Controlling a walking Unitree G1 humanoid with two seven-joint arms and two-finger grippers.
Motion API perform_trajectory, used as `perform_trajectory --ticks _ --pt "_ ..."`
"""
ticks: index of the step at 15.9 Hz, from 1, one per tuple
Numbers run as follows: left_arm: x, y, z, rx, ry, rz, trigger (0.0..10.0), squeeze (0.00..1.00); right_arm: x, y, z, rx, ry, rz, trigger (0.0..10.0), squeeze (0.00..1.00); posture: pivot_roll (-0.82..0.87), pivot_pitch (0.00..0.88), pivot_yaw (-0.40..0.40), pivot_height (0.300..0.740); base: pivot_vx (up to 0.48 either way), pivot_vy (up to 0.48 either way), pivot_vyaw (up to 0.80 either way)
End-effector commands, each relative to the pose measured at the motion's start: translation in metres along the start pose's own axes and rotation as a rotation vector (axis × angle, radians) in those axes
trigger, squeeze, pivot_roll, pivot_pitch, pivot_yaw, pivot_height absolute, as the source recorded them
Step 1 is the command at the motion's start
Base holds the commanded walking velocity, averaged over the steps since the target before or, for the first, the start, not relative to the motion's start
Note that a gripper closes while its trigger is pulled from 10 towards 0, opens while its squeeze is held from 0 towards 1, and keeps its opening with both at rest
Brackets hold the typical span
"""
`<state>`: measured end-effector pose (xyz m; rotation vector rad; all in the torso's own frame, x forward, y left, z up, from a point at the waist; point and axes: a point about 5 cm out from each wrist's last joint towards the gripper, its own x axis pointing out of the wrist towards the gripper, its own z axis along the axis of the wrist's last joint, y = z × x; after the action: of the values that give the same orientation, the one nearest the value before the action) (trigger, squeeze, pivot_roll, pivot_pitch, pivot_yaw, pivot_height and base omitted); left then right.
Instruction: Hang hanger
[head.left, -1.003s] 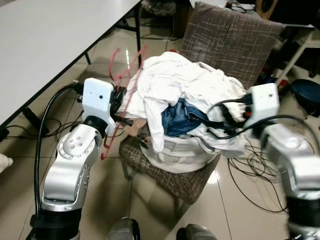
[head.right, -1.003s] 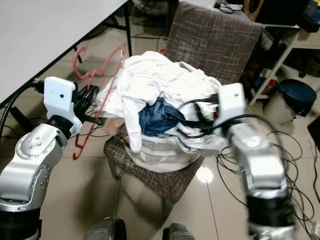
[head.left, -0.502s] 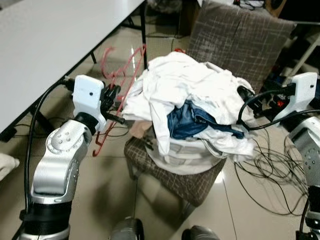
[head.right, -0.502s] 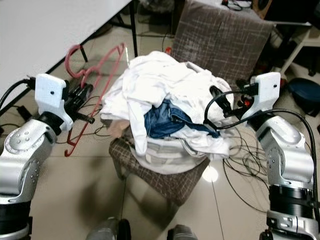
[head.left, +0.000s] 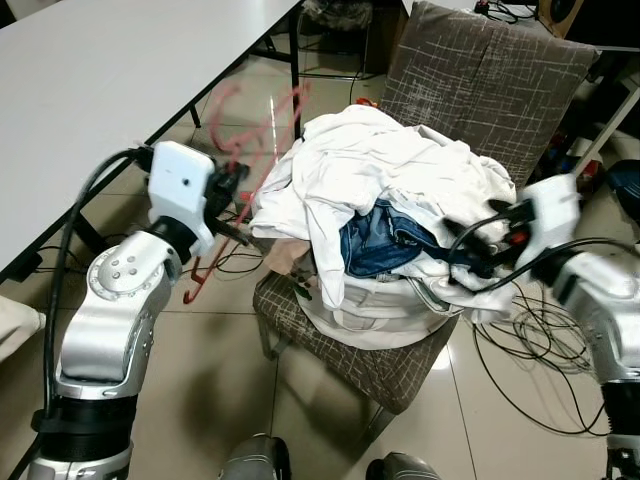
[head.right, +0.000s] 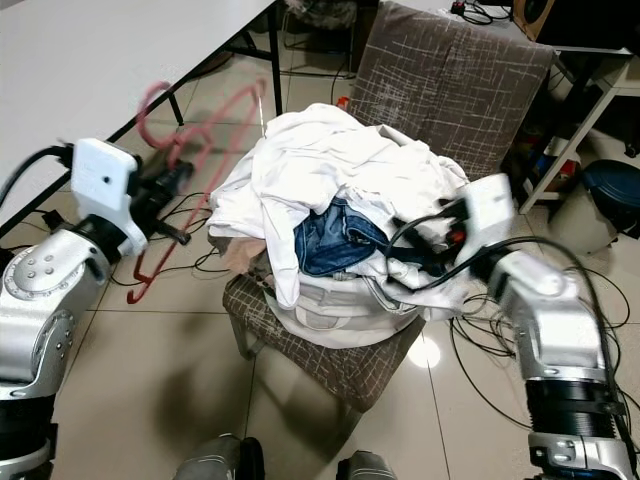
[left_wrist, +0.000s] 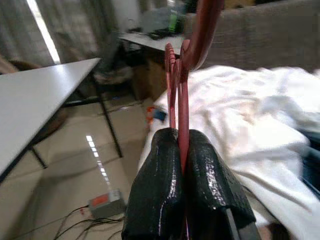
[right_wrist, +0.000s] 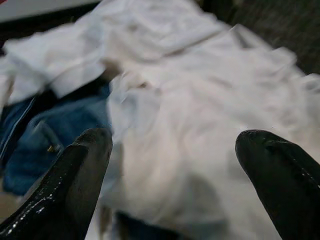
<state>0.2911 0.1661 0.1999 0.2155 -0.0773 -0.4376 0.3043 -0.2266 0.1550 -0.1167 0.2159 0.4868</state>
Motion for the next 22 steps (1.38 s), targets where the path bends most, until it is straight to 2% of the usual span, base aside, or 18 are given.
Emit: perform_trajectory --ticks 1,3,5,7,8,9,10,12,15,16,17,19,21,22 --pt "-0.002 -0.002 0.003 0.029 -0.010 -0.033 10.0 0.00 -0.002 0.001 0.006 -0.084 0.030 0.007 10.0 0.00 -0.09 0.074 0.039 0.740 0.000 0.000 0.00" --pt "-0.002 -0.002 0.002 0.022 -0.010 -0.021 10.0 0.00 -0.003 -0.004 -0.001 -0.216 0.107 -0.044 10.0 0.00 -0.09 0.073 0.036 0.740 0.000 0.000 0.00" --pt "-0.001 -0.005 0.002 0.025 -0.013 -0.027 10.0 0.00 -0.004 -0.014 -0.003 -0.169 0.097 -0.141 10.0 0.00 -0.09 0.076 0.034 0.740 0.000 0.000 0.00" --pt "-0.001 -0.005 0.004 0.048 -0.029 -0.020 10.0 0.00 -0.006 -0.018 -0.005 -0.145 0.108 -0.169 10.0 0.00 -0.09 0.075 0.035 0.740 0.000 0.000 0.00" --pt "-0.001 -0.004 0.004 0.041 -0.028 -0.011 10.0 0.00 -0.009 -0.024 -0.007 -0.140 0.114 -0.198 9.3 0.00 -0.09 0.078 0.032 0.740 0.000 0.000 0.00" --pt "-0.001 -0.003 0.004 0.040 -0.028 -0.009 10.0 0.00 -0.013 -0.032 -0.005 -0.090 0.076 -0.249 1.9 0.00 -0.10 0.079 0.033 0.740 0.000 0.000 0.00" --pt "-0.001 -0.002 0.004 0.043 -0.030 -0.006 10.0 0.00 -0.016 -0.038 -0.002 -0.053 0.044 -0.285 0.0 0.00 -0.09 0.081 0.033 0.740 0.000 0.000 0.00" --pt "-0.002 -0.001 0.005 0.048 -0.031 0.000 10.0 0.00 -0.025 -0.048 0.003 0.031 -0.020 -0.331 0.0 0.00 -0.09 0.081 0.033 0.740 0.000 0.000 0.00" --pt "-0.002 0.000 0.007 0.056 -0.035 0.005 10.0 0.00 -0.038 -0.053 0.005 0.029 -0.034 -0.323 0.0 0.00 -0.10 0.086 0.034 0.740 0.000 0.000 0.00" --pt "-0.002 -0.001 0.006 0.048 -0.037 0.008 10.0 0.00 -0.040 -0.049 0.009 0.029 -0.068 -0.299 1.6 0.00 -0.10 0.084 0.031 0.740 0.000 0.000 0.00" --pt "-0.001 -0.002 0.005 0.023 -0.033 0.010 10.0 0.00 -0.041 -0.043 0.017 0.041 -0.125 -0.285 10.0 0.00 -0.10 0.084 0.028 0.740 0.000 0.000 0.00" --pt "0.002 -0.002 0.003 -0.024 -0.027 0.108 10.0 0.00 -0.042 -0.027 0.033 0.017 -0.246 -0.380 10.0 0.00 -0.10 0.083 0.022 0.740 0.000 0.000 0.00" --pt "0.004 -0.007 0.005 -0.031 -0.061 0.162 10.0 0.00 -0.041 0.005 0.043 -0.020 -0.318 -0.406 10.0 0.00 -0.11 0.079 0.025 0.740 0.000 0.000 0.00" --pt "0.007 -0.011 0.007 -0.039 -0.077 0.165 10.0 0.00 -0.041 0.020 0.041 0.048 -0.333 -0.429 10.0 0.00 -0.12 0.080 0.030 0.740 0.000 0.000 0.00"
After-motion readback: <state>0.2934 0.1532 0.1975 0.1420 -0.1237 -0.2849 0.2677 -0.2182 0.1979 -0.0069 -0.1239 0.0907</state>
